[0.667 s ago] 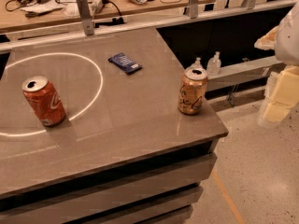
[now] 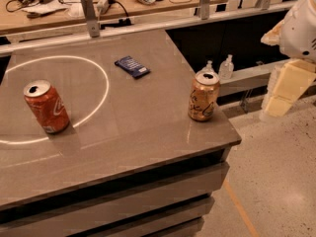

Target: Move rxbar blueberry near coke can

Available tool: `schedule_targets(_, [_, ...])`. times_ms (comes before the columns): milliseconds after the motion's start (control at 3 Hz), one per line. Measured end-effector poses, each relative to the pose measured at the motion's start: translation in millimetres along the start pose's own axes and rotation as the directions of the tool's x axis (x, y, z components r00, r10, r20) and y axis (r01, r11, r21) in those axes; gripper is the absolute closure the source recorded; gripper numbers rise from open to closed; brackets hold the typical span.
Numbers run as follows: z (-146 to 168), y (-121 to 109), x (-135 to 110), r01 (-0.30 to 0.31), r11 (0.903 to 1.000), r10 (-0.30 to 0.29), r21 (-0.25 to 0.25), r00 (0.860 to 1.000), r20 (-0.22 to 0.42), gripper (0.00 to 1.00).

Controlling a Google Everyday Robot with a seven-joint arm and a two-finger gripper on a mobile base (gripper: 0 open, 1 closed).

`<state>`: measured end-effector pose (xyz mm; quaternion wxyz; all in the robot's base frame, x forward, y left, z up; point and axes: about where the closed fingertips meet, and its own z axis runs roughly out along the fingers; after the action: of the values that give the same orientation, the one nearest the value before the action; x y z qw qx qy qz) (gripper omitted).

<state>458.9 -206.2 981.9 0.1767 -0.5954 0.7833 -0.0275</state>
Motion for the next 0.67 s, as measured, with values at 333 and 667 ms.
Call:
schedule_targets(333, [7.0,-28.5,-31.3,-0.003,0.9999,0.003,0.012,1.0,0.026,0.0])
schedule_targets(667, [15.6,-61.1,-77.5,-0.006,0.9997,0.004,0.024,0.998,0.055,0.0])
